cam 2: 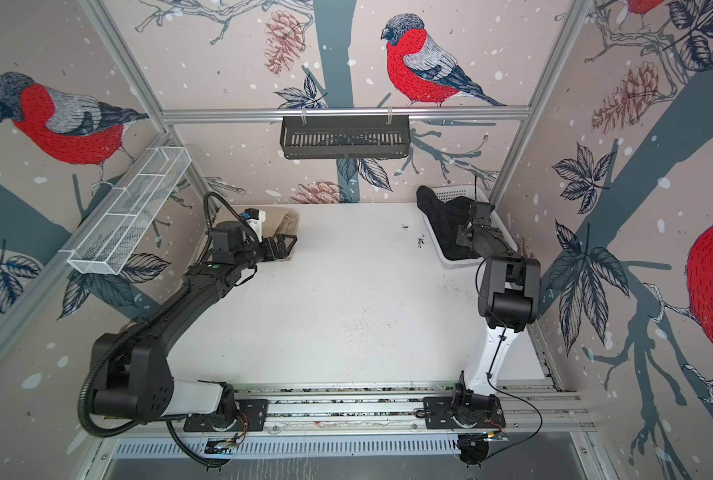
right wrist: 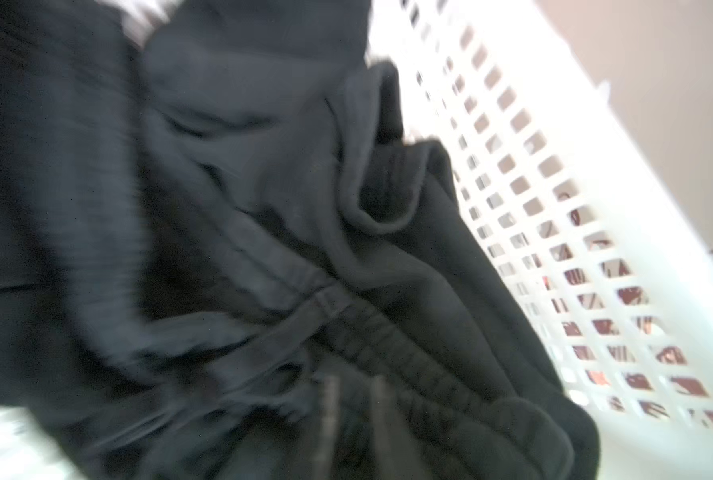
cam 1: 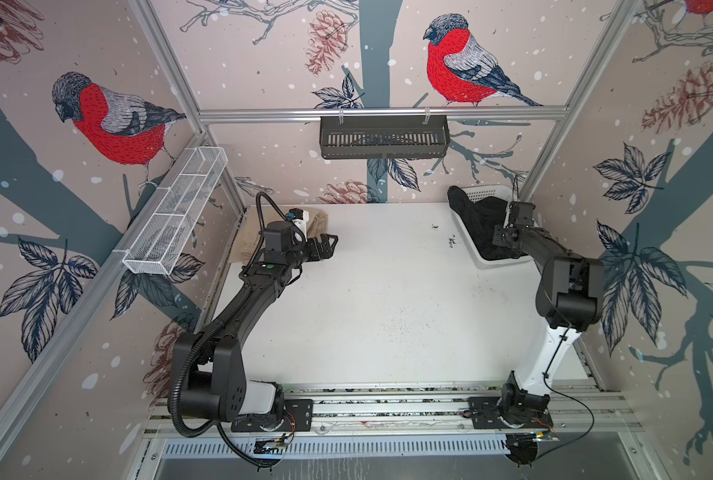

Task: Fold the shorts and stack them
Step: 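Lift the black shorts from the basket with the right gripper onto the table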

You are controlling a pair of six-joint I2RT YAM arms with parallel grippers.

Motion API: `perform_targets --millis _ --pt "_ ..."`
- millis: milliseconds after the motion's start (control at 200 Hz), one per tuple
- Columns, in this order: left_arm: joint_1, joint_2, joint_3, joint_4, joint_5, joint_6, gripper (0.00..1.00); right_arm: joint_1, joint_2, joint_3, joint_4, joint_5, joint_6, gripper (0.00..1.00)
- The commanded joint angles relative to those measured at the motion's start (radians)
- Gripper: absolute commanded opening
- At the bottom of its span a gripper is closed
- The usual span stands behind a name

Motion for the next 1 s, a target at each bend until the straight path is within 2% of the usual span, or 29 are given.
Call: perform_targets --millis 0,130,355,730,995 --pt "0.0 -0.009 0.001 -0.002 0.017 0.003 0.97 0.0 -0.065 -0.043 0.145 -0.131 0.058 0.04" --pt "0.0 -0.02 -0.006 -0.012 0.019 0.001 0.97 -0.004 -0.154 -0.126 0.284 -0.261 0.129 0.03" --pt "0.0 -0.022 -0.015 -0.037 0.022 -0.001 0.97 -0.003 -0.297 -0.303 0.626 -0.47 0.283 0.01" --pt "-0.002 -0.091 -0.078 0.0 0.009 -0.011 0.97 0.013 -0.481 -0.386 0.87 -0.568 0.392 0.01" --pt "-0.009 -0.14 -0.122 0.03 0.01 -0.022 0.97 0.06 -0.604 -0.356 0.883 -0.57 0.336 0.01"
